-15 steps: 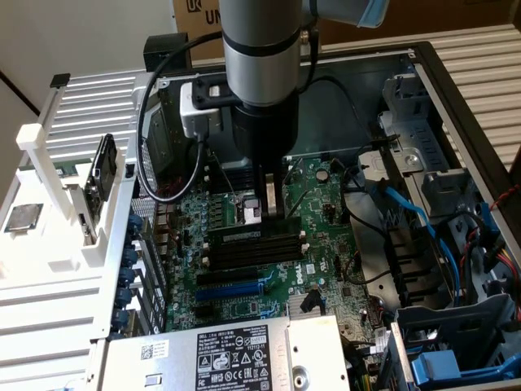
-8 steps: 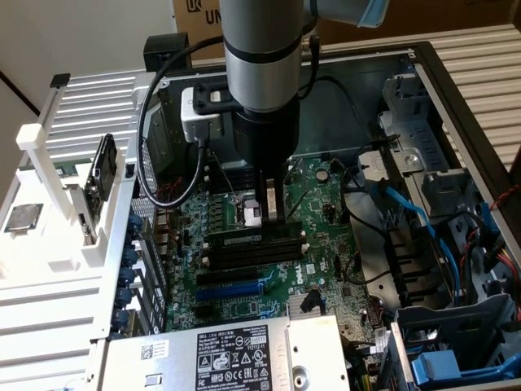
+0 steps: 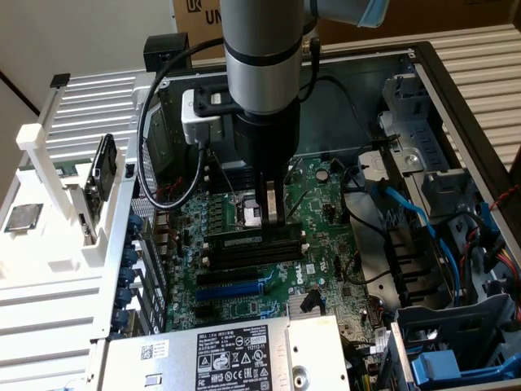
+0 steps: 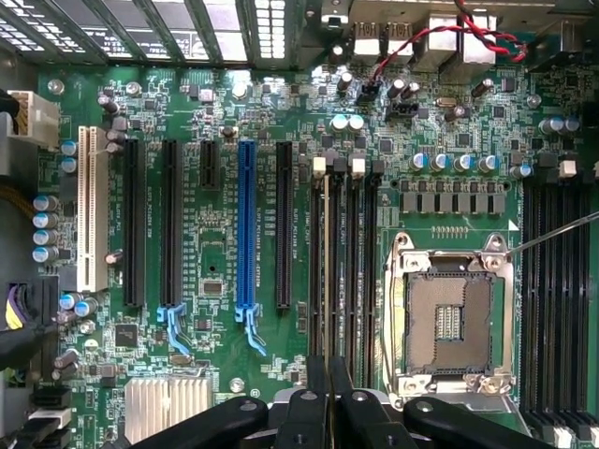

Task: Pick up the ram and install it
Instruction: 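Pick up the ram and move it above insertion slot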

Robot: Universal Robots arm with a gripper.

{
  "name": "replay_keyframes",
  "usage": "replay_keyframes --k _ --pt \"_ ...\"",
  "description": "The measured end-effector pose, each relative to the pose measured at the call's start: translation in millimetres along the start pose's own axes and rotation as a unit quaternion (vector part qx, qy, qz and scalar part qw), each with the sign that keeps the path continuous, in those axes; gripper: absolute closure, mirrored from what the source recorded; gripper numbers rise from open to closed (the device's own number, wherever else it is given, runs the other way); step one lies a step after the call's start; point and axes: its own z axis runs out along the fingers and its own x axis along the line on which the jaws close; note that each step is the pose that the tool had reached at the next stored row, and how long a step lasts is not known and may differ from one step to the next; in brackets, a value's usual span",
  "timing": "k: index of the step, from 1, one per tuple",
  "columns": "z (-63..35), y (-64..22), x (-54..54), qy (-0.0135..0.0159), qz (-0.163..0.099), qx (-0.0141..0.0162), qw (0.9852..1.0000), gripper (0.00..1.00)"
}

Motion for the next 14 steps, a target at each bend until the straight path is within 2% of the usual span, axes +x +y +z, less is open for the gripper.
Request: replay_keyframes --k 14 --pt "1.5 0.4 0.1 -0.0002 0.004 0.0019 1.0000 0.88"
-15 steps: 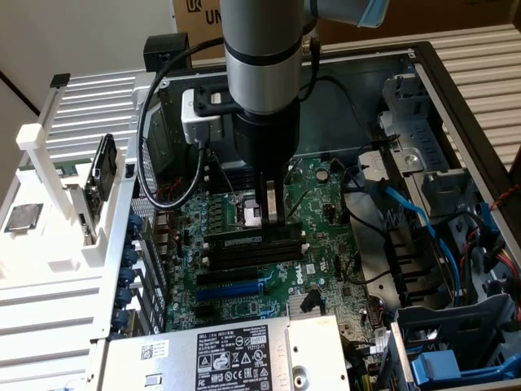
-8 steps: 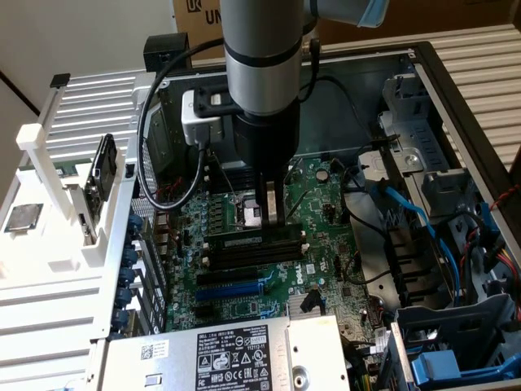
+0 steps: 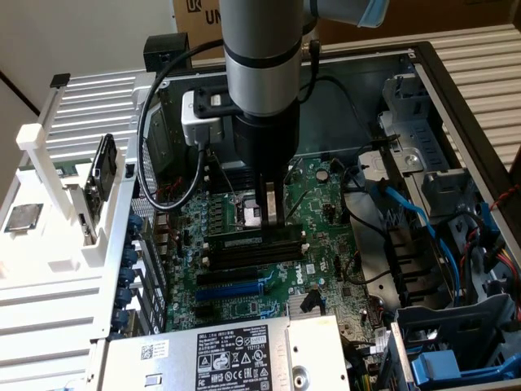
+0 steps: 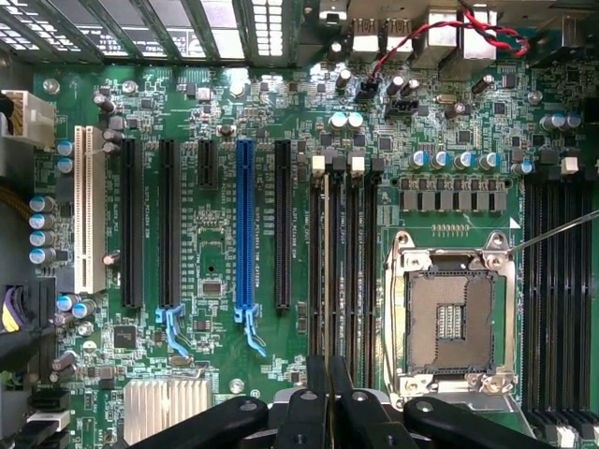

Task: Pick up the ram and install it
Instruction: 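Pick up the ram and move it above insertion slot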

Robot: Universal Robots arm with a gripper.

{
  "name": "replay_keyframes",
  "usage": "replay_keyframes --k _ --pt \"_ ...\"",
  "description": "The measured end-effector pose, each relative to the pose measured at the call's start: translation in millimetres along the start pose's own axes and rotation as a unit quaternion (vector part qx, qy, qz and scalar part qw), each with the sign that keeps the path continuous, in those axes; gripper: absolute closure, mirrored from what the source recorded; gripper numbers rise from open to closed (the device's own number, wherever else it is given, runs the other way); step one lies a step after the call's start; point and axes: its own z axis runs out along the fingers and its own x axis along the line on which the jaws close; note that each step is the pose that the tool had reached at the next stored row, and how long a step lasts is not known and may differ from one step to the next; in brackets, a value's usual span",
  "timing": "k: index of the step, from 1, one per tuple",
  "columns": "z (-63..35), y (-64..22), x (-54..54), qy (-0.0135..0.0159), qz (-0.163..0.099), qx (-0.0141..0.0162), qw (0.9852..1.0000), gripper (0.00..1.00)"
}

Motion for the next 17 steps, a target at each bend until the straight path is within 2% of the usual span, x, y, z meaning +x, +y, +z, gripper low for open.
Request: replay_keyframes --k 7,13,17 --pt "2.3 1.5 0.3 0.0000 0.000 0.0006 1.0000 0.88" --pt "5.0 4.1 0.5 0.0000 0.000 0.0035 1.0000 0.88" --pt "5.6 4.2 0.6 0.0000 0.000 0.0040 1.0000 0.88"
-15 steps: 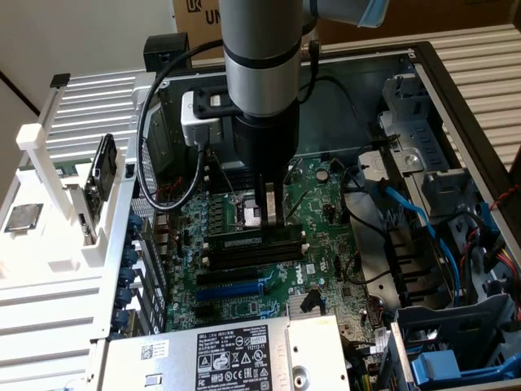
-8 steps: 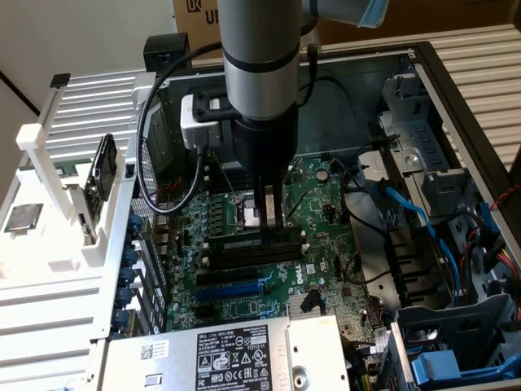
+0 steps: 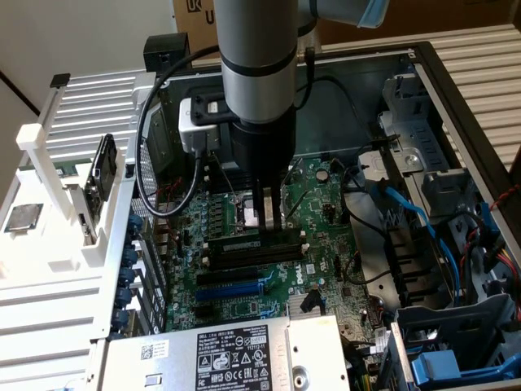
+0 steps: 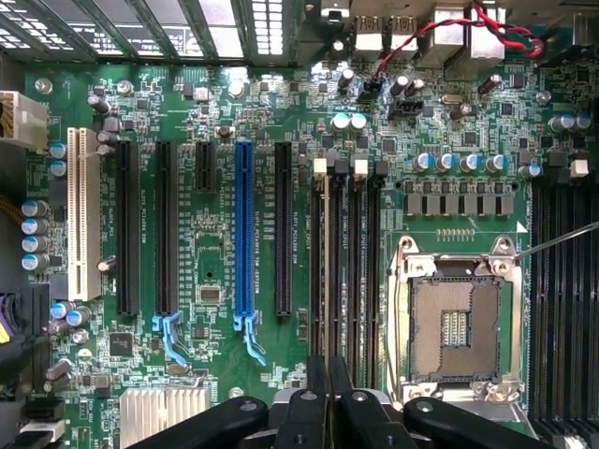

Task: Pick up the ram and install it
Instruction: 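Pick up the ram and move it above insertion slot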

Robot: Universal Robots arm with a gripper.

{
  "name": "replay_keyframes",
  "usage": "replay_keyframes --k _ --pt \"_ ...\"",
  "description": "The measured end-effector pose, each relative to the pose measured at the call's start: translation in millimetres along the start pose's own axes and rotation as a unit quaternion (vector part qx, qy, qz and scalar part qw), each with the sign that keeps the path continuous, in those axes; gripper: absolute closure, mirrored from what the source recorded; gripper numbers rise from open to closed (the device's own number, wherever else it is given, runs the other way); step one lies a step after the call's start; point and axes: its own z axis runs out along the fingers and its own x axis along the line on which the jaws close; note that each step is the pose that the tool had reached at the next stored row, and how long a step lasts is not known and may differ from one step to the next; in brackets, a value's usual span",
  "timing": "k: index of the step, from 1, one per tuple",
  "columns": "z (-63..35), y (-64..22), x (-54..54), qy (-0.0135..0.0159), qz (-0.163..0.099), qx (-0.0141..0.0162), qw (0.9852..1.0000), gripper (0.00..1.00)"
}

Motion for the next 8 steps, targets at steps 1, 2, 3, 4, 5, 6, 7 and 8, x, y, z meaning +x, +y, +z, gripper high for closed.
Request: replay_keyframes --k 1,2,3,4,5,6,7,8 --pt "0.2 0.0 0.0 0.0000 0.000 0.0000 1.0000 0.88" --pt "0.3 0.0 0.0 0.0000 0.000 0.0000 1.0000 0.88" --pt "0.4 0.0 0.2 -0.0001 0.000 0.0001 1.0000 0.88" --pt "0.5 0.0 0.5 -0.0001 0.000 0.0001 1.0000 0.88" --pt "0.5 0.0 0.5 -0.0001 0.000 0.0001 1.0000 0.88" --pt "0.6 0.0 0.5 0.0000 0.000 0.0000 1.0000 0.88" --pt "0.7 0.0 0.6 0.0000 0.000 0.0000 1.0000 0.88" --pt "1.0 0.0 0.6 0.0000 0.000 0.0001 1.0000 0.88"
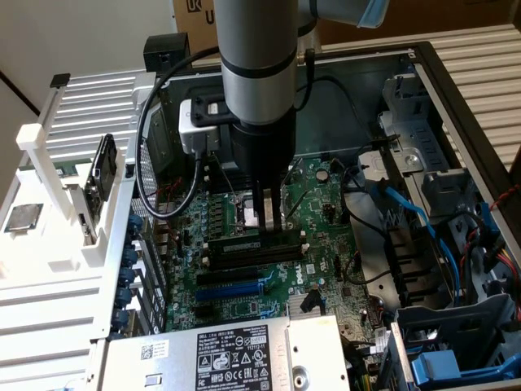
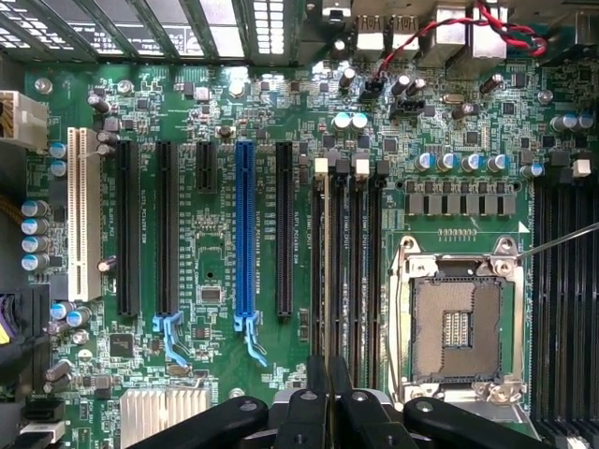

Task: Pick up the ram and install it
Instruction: 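Pick up the ram and move it above insertion slot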

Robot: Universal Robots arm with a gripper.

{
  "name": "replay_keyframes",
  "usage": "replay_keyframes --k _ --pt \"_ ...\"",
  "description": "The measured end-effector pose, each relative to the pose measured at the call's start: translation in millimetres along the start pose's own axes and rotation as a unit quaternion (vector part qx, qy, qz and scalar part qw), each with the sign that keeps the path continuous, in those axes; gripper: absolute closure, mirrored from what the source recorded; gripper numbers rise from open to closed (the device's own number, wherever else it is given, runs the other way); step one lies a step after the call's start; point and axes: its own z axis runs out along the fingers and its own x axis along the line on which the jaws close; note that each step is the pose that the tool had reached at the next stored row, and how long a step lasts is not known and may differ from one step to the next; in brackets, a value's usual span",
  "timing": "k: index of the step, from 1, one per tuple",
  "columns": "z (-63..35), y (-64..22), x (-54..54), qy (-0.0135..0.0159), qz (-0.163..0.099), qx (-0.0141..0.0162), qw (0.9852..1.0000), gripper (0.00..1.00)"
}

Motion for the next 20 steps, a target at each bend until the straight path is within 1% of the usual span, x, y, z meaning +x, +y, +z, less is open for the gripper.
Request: replay_keyframes --k 20 --pt "2.1 0.2 0.5 0.0000 0.001 0.0001 1.0000 0.88"
